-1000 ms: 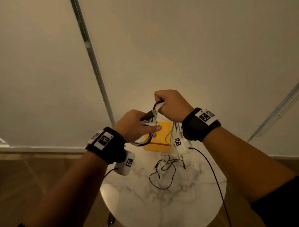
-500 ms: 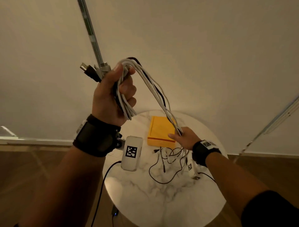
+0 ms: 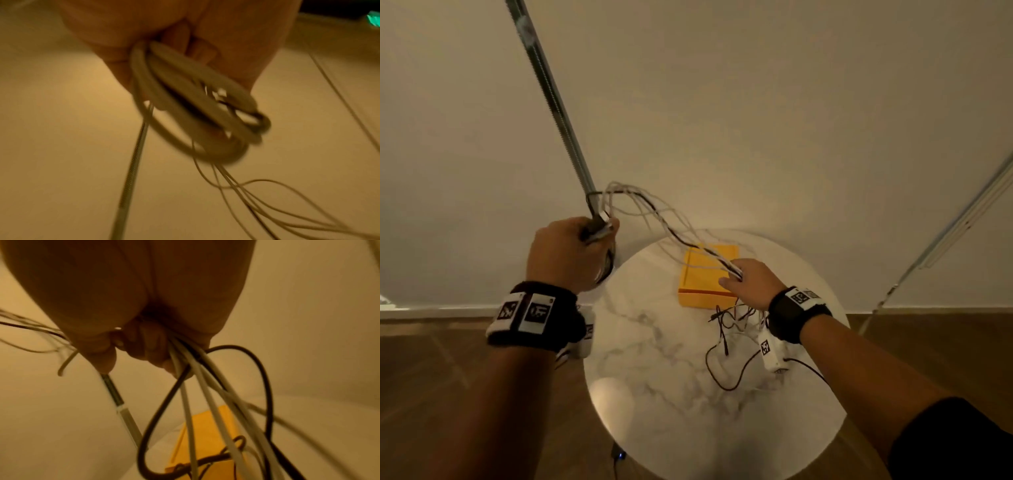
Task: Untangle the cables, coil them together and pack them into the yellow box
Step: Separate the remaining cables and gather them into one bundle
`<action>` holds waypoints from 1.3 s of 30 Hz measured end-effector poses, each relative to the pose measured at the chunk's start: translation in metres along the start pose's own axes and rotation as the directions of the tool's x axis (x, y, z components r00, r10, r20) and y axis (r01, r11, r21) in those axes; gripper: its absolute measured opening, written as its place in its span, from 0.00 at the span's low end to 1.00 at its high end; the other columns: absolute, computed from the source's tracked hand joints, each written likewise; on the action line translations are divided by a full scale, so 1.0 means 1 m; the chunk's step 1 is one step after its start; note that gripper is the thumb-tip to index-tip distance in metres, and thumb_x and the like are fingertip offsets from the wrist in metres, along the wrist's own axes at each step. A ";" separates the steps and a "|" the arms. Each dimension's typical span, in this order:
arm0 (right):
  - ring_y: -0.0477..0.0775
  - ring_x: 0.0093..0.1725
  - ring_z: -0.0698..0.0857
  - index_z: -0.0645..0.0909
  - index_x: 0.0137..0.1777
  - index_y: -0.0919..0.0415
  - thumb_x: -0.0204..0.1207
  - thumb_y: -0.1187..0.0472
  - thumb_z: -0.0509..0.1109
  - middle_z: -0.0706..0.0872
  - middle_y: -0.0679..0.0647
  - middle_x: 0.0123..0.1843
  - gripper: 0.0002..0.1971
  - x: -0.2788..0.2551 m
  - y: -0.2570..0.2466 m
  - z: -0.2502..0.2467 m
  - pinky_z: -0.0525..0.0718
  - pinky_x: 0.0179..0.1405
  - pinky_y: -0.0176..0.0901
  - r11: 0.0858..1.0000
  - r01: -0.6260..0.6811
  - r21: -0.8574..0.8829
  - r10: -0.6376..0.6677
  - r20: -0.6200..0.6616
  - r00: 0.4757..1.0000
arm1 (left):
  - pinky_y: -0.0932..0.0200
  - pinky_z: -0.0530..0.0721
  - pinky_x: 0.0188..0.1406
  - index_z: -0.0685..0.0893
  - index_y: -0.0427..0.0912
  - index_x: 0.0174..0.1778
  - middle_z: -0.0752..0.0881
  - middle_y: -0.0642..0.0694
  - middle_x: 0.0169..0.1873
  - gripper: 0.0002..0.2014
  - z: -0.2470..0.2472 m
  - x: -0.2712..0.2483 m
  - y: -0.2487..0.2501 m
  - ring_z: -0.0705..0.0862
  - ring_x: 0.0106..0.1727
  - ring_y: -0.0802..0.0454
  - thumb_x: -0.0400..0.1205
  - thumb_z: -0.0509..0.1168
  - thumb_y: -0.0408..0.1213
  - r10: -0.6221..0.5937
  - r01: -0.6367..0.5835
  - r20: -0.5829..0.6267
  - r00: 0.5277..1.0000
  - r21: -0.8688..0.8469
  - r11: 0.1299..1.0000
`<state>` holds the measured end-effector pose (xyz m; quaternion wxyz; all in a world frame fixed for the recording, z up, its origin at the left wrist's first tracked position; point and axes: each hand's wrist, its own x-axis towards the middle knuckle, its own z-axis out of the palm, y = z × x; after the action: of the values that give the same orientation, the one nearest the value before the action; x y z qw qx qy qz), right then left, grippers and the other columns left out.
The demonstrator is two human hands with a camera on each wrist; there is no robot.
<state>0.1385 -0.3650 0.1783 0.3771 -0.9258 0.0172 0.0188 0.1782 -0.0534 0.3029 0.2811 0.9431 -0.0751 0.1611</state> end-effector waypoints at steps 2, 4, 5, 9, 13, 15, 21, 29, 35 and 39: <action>0.54 0.32 0.74 0.72 0.34 0.55 0.83 0.51 0.70 0.74 0.52 0.33 0.18 -0.002 -0.002 0.005 0.70 0.35 0.48 0.999 0.026 -0.038 -0.025 0.033 0.999 | 0.53 0.76 0.29 0.81 0.43 0.32 0.82 0.44 0.26 0.26 0.006 -0.001 -0.012 0.85 0.34 0.35 0.85 0.61 0.61 -0.003 -0.023 0.099 0.995 0.265 0.964; 0.56 0.34 0.76 0.77 0.38 0.61 0.83 0.51 0.70 0.77 0.55 0.34 0.16 -0.003 -0.006 0.011 0.71 0.36 0.48 0.998 0.057 -0.041 -0.056 0.026 0.998 | 0.52 0.80 0.32 0.81 0.45 0.38 0.85 0.43 0.31 0.23 0.012 -0.006 -0.014 0.84 0.35 0.37 0.84 0.61 0.62 -0.041 -0.002 0.126 0.991 0.326 0.945; 0.57 0.36 0.77 0.80 0.41 0.65 0.83 0.52 0.70 0.78 0.57 0.36 0.16 -0.004 -0.008 0.014 0.72 0.37 0.49 0.997 0.073 -0.041 -0.072 0.024 0.997 | 0.51 0.82 0.35 0.81 0.44 0.44 0.85 0.45 0.35 0.22 0.016 -0.010 -0.015 0.84 0.37 0.38 0.83 0.62 0.62 -0.065 0.021 0.122 0.990 0.331 0.943; 0.46 0.30 0.73 0.77 0.38 0.61 0.81 0.58 0.70 0.74 0.50 0.31 0.12 -0.003 -0.017 0.026 0.68 0.32 0.46 0.987 0.142 -0.076 -0.137 0.076 0.988 | 0.52 0.78 0.35 0.74 0.47 0.63 0.87 0.45 0.40 0.29 0.038 -0.026 -0.004 0.87 0.42 0.37 0.80 0.66 0.67 -0.001 -0.032 0.102 0.995 0.316 0.948; 0.49 0.30 0.73 0.73 0.35 0.53 0.78 0.63 0.71 0.76 0.51 0.32 0.13 -0.005 -0.033 0.034 0.66 0.31 0.46 0.960 0.219 -0.176 -0.193 0.155 0.969 | 0.53 0.83 0.44 0.75 0.57 0.68 0.90 0.51 0.51 0.37 0.064 -0.039 0.019 0.89 0.51 0.43 0.69 0.73 0.73 0.080 -0.152 0.332 0.940 0.197 0.969; 0.54 0.34 0.76 0.77 0.38 0.56 0.76 0.65 0.72 0.81 0.54 0.36 0.08 -0.007 -0.043 0.034 0.68 0.32 0.46 0.951 0.260 -0.169 -0.236 0.152 0.960 | 0.52 0.85 0.52 0.78 0.61 0.68 0.90 0.54 0.54 0.36 0.082 -0.045 0.025 0.88 0.56 0.46 0.67 0.75 0.72 0.076 -0.191 0.518 0.852 0.173 0.966; 0.55 0.31 0.75 0.76 0.36 0.62 0.74 0.67 0.72 0.78 0.56 0.32 0.08 -0.012 -0.042 0.028 0.70 0.31 0.48 0.959 0.279 -0.042 -0.274 0.091 0.957 | 0.53 0.71 0.34 0.87 0.43 0.35 0.80 0.48 0.26 0.14 0.101 -0.059 0.021 0.76 0.30 0.50 0.82 0.74 0.47 0.083 0.106 0.622 0.779 -0.260 0.960; 0.52 0.29 0.68 0.67 0.34 0.55 0.83 0.52 0.71 0.70 0.53 0.30 0.19 -0.015 0.016 0.049 0.64 0.30 0.46 0.996 0.090 0.004 -0.089 -0.062 0.994 | 0.57 0.59 0.24 0.83 0.48 0.22 0.64 0.51 0.19 0.15 0.057 -0.042 0.037 0.61 0.20 0.54 0.75 0.74 0.42 -0.044 0.346 0.435 0.899 -0.646 0.681; 0.53 0.32 0.72 0.69 0.38 0.52 0.82 0.54 0.70 0.75 0.52 0.34 0.14 -0.026 0.056 0.055 0.71 0.36 0.48 0.993 -0.067 0.102 0.072 -0.044 0.996 | 0.55 0.61 0.26 0.84 0.48 0.21 0.67 0.52 0.17 0.13 0.034 -0.034 0.030 0.64 0.19 0.55 0.72 0.72 0.45 -0.058 0.300 0.366 0.929 -0.650 0.698; 0.53 0.34 0.77 0.74 0.39 0.54 0.72 0.38 0.77 0.80 0.54 0.36 0.21 -0.035 0.066 0.063 0.74 0.35 0.47 0.990 -0.127 0.058 0.125 0.035 0.992 | 0.54 0.63 0.28 0.84 0.49 0.22 0.67 0.55 0.16 0.13 0.034 -0.041 0.030 0.65 0.18 0.57 0.72 0.71 0.47 -0.058 0.295 0.386 0.921 -0.592 0.750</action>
<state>0.0988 -0.3674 0.0885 0.4032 -0.9107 0.0704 0.0565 0.1415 -0.0956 0.2769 0.5818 0.8062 -0.0824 -0.0691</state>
